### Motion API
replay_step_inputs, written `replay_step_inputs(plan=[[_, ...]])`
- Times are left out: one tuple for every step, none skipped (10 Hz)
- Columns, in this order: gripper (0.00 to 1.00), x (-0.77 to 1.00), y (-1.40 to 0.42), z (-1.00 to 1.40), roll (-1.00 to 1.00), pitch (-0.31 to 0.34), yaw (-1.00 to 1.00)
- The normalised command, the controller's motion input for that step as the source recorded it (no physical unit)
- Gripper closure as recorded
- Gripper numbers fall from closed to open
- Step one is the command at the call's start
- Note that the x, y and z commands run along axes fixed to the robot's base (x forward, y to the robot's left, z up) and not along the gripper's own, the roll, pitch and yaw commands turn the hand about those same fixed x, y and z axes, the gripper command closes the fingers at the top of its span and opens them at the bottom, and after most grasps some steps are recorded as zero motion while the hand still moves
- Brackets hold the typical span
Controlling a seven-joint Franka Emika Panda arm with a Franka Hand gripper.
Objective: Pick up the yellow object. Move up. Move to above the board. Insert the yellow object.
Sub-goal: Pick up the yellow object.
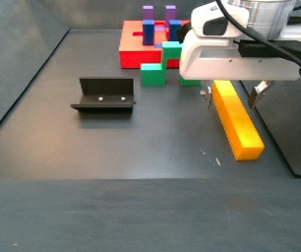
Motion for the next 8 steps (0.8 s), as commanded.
replay_step_inputs(plan=[[0.00,-0.15,0.00,-0.21,0.00,-0.043,0.00],[0.00,-0.13,0.01,-0.22,0.00,-0.043,0.00],[0.00,-0.15,0.01,-0.25,0.00,-0.047,0.00],[0.00,-0.13,0.05,-0.26,0.00,-0.043,0.00],[0.00,-0.10,0.20,-0.22,0.00,-0.021,0.00],[0.00,-0.05,0.29,-0.18,-0.06,-0.013,0.00],[0.00,0.00,0.25,-0.17,-0.12,-0.036,0.01],[0.00,0.00,0.09,-0.17,-0.08,-0.047,0.03]])
